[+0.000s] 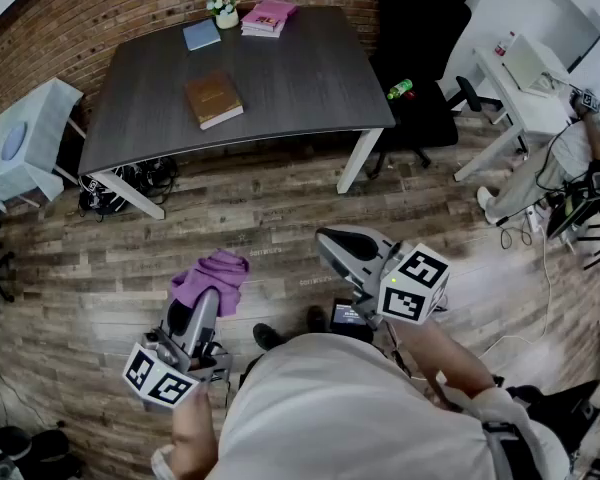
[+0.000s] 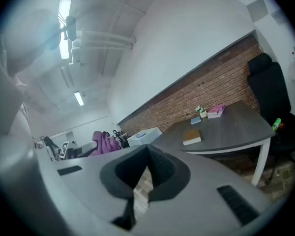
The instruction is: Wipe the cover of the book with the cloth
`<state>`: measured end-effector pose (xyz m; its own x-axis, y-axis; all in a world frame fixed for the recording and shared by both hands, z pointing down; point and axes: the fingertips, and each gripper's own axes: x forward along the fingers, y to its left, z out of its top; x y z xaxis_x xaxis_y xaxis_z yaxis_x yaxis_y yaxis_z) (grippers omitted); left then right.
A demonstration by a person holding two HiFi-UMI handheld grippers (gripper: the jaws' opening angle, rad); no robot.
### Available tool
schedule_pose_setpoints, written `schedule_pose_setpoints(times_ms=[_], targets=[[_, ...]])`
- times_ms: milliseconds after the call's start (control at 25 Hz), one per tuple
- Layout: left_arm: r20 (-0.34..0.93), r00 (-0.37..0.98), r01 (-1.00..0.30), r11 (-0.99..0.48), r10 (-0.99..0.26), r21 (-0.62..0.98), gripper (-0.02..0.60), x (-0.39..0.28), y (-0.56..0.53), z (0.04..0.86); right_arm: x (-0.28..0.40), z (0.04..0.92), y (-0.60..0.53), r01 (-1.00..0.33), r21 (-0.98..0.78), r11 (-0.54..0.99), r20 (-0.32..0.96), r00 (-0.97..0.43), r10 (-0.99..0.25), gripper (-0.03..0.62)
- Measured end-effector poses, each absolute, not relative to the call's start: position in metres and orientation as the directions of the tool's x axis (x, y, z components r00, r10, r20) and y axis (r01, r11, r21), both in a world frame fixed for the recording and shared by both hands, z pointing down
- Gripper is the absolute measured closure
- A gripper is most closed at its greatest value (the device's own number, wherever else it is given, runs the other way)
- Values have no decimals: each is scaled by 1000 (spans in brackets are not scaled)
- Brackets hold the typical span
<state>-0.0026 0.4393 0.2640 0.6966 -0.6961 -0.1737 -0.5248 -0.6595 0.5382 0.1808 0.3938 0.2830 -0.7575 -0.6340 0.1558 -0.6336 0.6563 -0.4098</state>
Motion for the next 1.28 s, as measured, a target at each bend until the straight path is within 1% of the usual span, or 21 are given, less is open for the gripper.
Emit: schedule_pose_setpoints(times_ms=[640, 1120, 1160, 1200, 1280], targets=[[-166, 715, -505, -665, -680, 550, 454, -12, 447, 267, 167, 286, 402, -646, -413, 642, 178, -749, -638, 580], [-153, 723, -497, -660, -674, 564, 454, -51, 448, 280, 126, 298, 403, -642, -430, 635, 188, -751, -633, 577], [-152, 724, -496, -660, -673, 565, 454, -55, 448, 281, 122, 300, 403, -642, -428, 636, 191, -752, -631, 571], [-151, 725, -494, -660, -672, 566, 454, -58, 448, 283, 118, 301, 404, -642, -428, 637, 194, -753, -629, 552], [-149, 729, -490, -662, -668, 567, 454, -66, 448, 286, 109, 305, 404, -641, -427, 637, 200, -755, -625, 496]])
